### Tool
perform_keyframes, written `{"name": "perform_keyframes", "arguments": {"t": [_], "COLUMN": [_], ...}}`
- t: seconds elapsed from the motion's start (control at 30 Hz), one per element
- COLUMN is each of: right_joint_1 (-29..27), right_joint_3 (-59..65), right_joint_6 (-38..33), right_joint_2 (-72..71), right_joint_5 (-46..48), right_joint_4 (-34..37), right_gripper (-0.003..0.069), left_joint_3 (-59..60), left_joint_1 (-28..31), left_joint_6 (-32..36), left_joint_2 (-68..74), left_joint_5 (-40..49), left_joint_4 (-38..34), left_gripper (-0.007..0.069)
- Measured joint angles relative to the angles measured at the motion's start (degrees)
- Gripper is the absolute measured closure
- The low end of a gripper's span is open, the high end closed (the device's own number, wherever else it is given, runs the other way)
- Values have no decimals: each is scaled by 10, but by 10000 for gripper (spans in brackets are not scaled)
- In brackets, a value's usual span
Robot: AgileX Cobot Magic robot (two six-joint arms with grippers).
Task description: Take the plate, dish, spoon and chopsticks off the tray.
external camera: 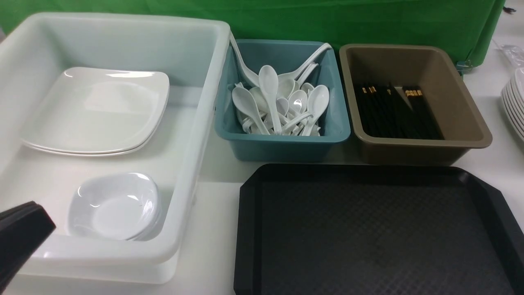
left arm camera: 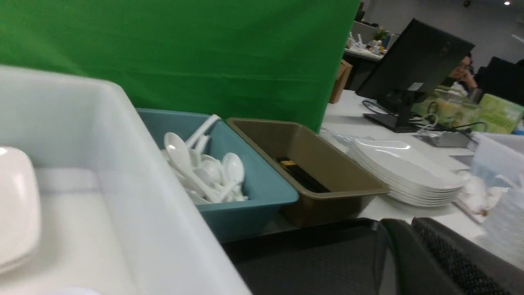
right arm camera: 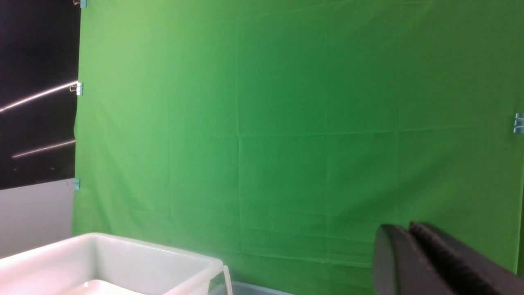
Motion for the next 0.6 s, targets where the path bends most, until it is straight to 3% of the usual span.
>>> {"name": "perform_keyframes", "arguments": {"t": [0.13,0.2,0.47,0.6], "right_joint_1": [0,0,0,0], "right_joint_3": [0,0,0,0], "right_joint_6": [0,0,4,4], "right_joint_2": [0,0,-1,-1], "right_joint_5": [0,0,0,0], "right_joint_4": [0,0,0,0], "right_gripper": [569,563,545,540], "left_joint_3": [19,56,209,256], "left_joint_1": [5,37,205,245], "left_joint_6": [-26,-29,0,1], "left_joint_2": [-21,-48,-94,-94], "left_joint_5": [-6,-14,-74,-79], "left_joint_4": [111,145,136,136], "left_gripper": [614,613,613,613]}}
